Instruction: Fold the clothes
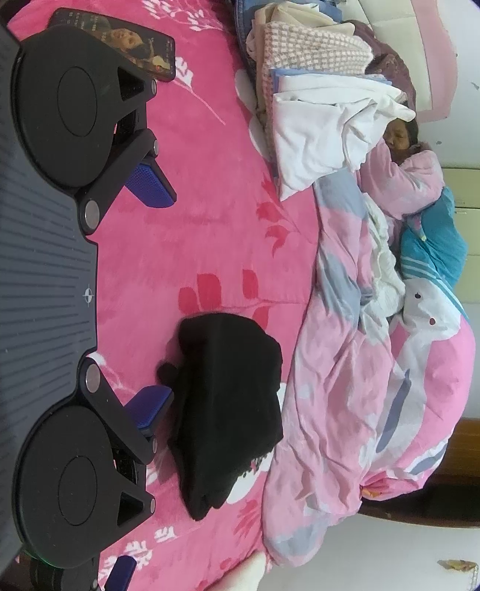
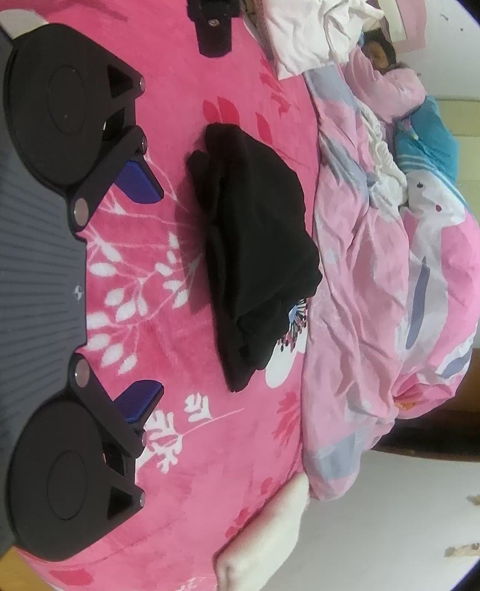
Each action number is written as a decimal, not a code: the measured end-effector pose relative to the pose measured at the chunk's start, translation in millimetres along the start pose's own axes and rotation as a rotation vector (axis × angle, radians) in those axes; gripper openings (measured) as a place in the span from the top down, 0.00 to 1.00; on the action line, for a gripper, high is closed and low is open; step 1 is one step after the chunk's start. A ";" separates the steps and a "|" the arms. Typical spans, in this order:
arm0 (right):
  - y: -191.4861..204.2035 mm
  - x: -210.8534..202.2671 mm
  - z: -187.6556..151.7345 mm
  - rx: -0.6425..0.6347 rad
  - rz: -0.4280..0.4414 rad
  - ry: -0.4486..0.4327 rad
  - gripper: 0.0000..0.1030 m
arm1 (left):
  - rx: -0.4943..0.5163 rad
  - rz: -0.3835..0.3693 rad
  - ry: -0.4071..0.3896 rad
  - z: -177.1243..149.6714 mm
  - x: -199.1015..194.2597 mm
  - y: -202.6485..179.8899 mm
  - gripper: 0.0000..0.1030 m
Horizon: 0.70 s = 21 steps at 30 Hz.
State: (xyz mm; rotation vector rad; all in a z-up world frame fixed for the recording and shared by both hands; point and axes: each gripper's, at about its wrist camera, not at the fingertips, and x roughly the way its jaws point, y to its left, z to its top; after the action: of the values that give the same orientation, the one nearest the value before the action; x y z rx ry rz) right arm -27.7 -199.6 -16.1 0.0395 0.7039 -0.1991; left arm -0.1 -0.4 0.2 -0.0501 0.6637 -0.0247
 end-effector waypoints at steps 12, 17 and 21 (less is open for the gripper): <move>6.8 9.1 5.2 0.002 0.009 0.033 0.00 | 0.017 0.013 0.026 6.5 15.4 1.7 0.00; 9.4 12.8 7.1 0.005 0.014 0.046 0.00 | 0.002 0.028 0.021 5.2 15.9 3.6 0.00; 12.3 14.2 7.2 -0.004 0.011 0.048 0.00 | 0.015 0.049 0.017 6.8 14.2 3.7 0.00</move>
State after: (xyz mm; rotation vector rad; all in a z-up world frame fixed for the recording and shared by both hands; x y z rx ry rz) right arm -10.2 -190.6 -20.2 0.0447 0.7519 -0.1871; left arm 15.3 3.0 -3.4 -0.0193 0.6810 0.0170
